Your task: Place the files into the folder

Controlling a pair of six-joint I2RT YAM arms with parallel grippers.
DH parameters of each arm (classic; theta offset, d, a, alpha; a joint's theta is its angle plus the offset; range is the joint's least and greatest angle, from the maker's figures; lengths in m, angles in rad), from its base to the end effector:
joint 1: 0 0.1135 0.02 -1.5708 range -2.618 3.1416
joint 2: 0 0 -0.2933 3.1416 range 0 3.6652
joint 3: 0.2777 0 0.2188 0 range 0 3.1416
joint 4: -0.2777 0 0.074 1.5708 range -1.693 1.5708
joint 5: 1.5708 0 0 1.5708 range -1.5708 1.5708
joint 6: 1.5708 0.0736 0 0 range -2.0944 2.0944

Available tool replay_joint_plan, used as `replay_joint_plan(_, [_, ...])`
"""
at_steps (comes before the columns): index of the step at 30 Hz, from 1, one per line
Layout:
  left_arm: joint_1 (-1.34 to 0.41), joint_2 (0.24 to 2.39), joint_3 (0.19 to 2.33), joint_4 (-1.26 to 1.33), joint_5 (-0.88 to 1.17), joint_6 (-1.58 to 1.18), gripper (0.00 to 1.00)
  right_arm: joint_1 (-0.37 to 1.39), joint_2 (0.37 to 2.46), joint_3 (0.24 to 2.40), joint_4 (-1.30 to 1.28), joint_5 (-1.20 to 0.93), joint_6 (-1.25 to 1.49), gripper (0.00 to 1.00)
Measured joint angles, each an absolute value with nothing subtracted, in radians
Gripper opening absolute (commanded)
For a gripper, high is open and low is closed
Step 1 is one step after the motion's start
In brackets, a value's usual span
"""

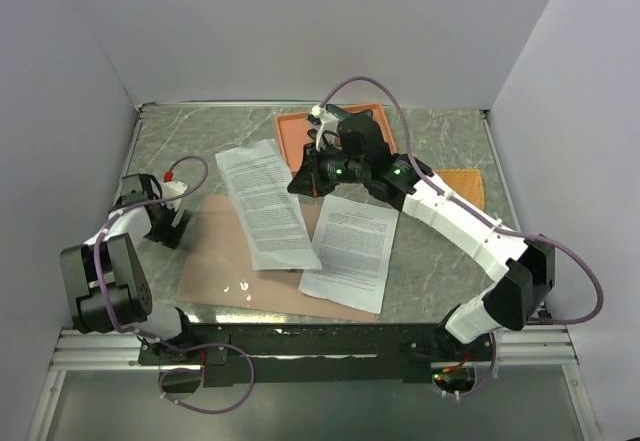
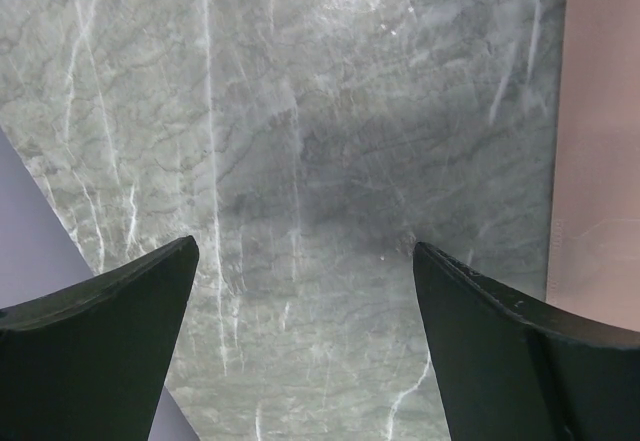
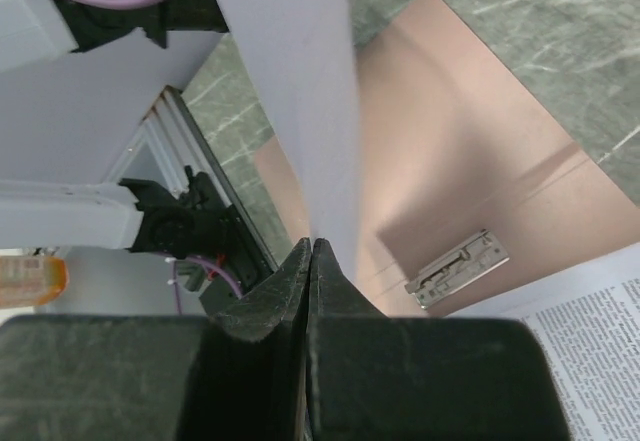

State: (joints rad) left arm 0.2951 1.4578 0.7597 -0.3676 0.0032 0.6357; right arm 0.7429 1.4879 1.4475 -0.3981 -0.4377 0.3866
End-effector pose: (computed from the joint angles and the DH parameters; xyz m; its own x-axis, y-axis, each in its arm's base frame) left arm 0.2470 0.0748 0.1865 -0.8455 0.3636 -0.3910 0.2643 0.9213 0.2851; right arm 0.2262 0.2501 0.3975 -0.6272 -0.1123 -0.7707 -0.7113 0.4857 0.5081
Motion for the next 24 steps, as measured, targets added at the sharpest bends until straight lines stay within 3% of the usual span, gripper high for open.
replay_joint_plan(24, [0.295, 1.319, 0.657, -0.389, 0.056, 0.670, 0.96, 0.811, 1.715, 1.509, -0.351, -0.381, 0.371, 0.00])
